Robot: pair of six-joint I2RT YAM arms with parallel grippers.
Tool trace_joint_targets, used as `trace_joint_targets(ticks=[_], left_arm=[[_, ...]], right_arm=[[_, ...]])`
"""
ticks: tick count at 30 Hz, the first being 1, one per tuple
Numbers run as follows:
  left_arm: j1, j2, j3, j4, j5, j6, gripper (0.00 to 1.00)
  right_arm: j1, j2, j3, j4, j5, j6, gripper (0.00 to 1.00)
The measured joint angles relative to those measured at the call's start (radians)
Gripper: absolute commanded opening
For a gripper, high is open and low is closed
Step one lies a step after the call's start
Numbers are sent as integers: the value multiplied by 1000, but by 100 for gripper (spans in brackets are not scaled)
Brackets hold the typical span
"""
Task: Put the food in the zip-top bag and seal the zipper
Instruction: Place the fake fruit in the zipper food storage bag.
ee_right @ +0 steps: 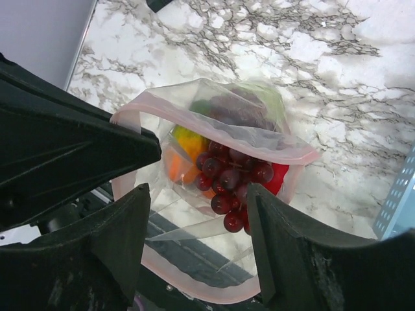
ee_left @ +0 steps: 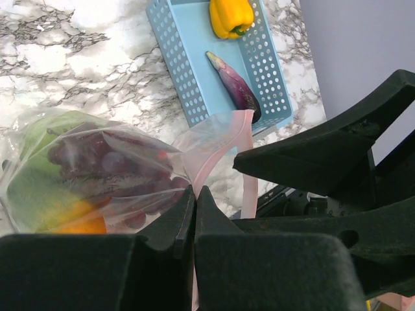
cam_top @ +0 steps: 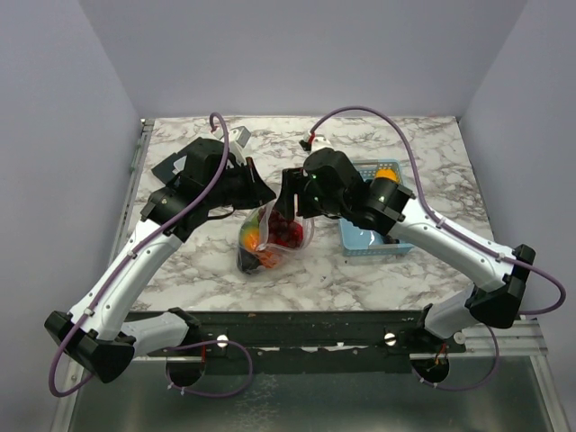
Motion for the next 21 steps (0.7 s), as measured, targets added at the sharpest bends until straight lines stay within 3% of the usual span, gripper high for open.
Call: trace_joint_targets(ticks=[11,21], left_arm=[[0,-3,0,0,0,-5,0],[0,-8,-5,4,0,-22,0]], right_arm=[[0,-146,-6,-21,0,13,66],[0,-251,-206,-34,21,83,63]])
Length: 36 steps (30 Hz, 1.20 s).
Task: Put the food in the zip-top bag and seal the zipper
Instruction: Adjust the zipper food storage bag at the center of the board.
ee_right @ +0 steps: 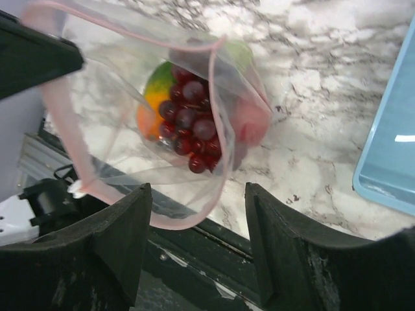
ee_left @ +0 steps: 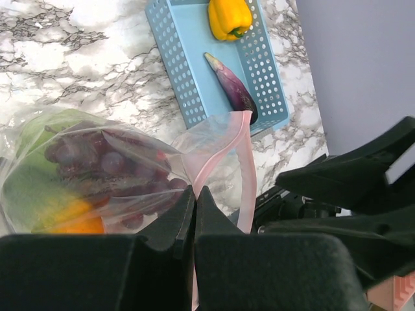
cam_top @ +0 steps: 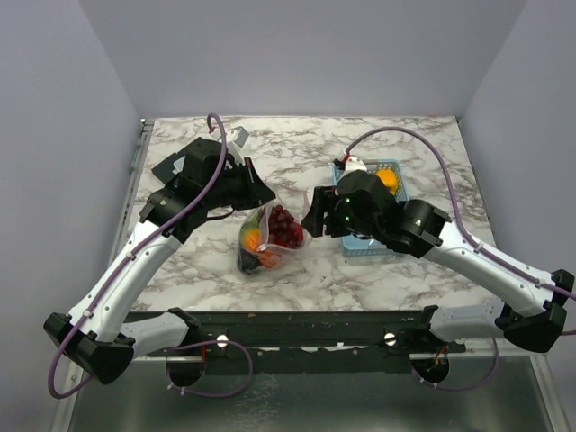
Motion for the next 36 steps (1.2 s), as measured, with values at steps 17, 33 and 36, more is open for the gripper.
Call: trace_joint_targets(ticks=[17,33,36], left_arm=[[0,-26,-26,4,0,-17,0],[0,-36,-14,-14,3,-4,0],[0,-36,8,-32,2,8,0]], right_arm=[[0,29,-132,24,0,128,44],[0,79,-11,6,13,67,1],[0,79,51,-12,23,32,1]])
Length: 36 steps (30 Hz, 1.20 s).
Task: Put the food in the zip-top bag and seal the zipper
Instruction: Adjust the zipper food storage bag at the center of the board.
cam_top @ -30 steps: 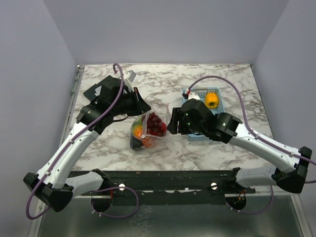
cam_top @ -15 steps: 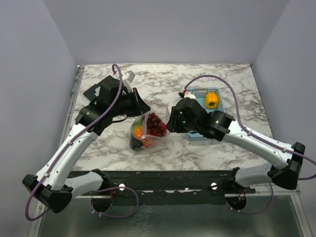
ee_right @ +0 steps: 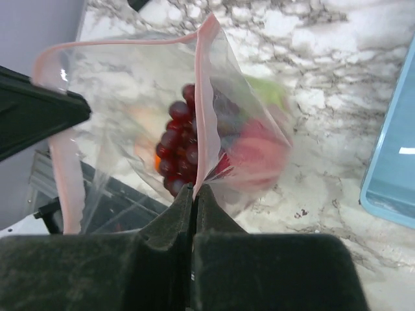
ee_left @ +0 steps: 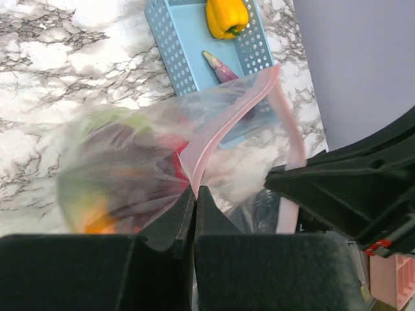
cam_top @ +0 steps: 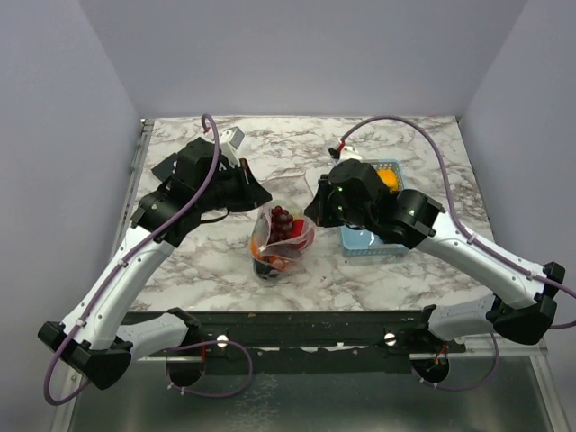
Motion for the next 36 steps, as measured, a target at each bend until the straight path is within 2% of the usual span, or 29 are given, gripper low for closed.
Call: trace_joint_targets(ticks=[5,8,17,21,23,26,32,36], left_arm=[[0,-1,61,-66,-16,34,0],[0,-3,94,-98,-31,49,0],[-1,-19,45,-104,-50,61,0],[-1,-21,-8,-99,-50,60,0],[-1,-21,-14,-98,-50,60,0],[-1,-21,-14,-90,-50,60,0],[-1,-21,-14,-84,-50,63,0],[-1,-21,-14,-84,-52,64,0]], right_arm=[[0,-6,119,-43,26,-52,1],[0,-31,129,-47,44,-68,1],[0,-62,-26,-46,65,-73,1],[0,-57,-42,-51,70,-73,13],[0,-57,-36,-54,82,-73,28],[0,-56,-6,-62,114,-77,39],[-14,-60,61,-106,199,-91,49],[-51,-76,69,-147,235,-107,52]])
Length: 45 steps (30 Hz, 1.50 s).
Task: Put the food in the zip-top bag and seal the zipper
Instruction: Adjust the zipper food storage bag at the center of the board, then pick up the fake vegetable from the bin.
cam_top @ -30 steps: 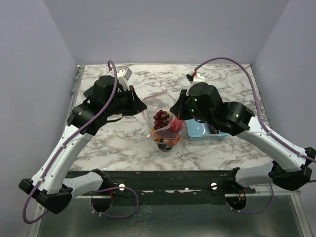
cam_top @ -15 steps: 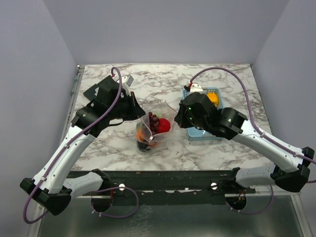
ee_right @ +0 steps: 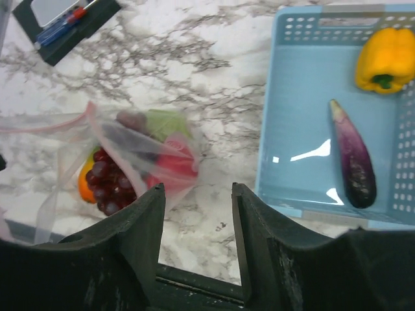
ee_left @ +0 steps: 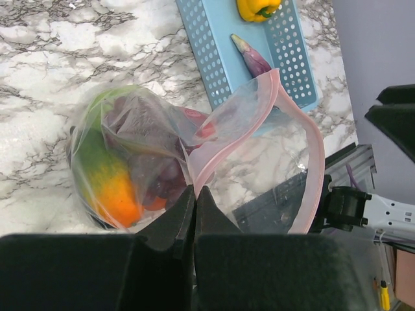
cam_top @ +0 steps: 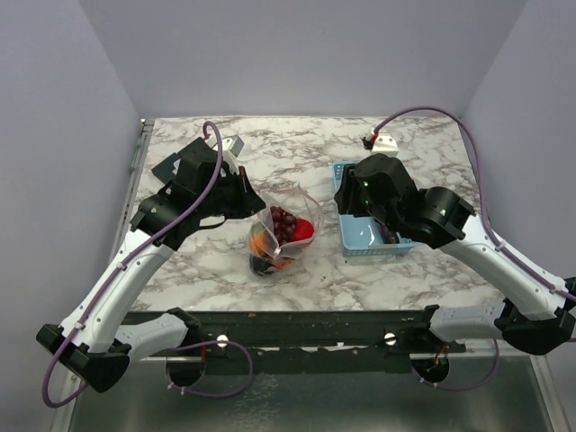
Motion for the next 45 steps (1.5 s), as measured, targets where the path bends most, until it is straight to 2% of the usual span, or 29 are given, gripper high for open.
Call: trace_joint_targets(ticks=[8,16,27,37,45], left_arm=[[0,0,0,0,0,3,0],[0,0,0,2,0,14,0],[0,-7,0,3,0,21,0],[0,-12,0,6,0,25,0],[0,-11,-2,8,1,26,0]], right_arm=[[-187,-47,-30,-52,9,-27,56],[-381,-79,-229,-23,-64,-30,59],[-577,-29,-526,137,-188,-29,66],[-652,102,-578,264,-282,-61,72],[-679,167,-578,306,-280,-117,81]])
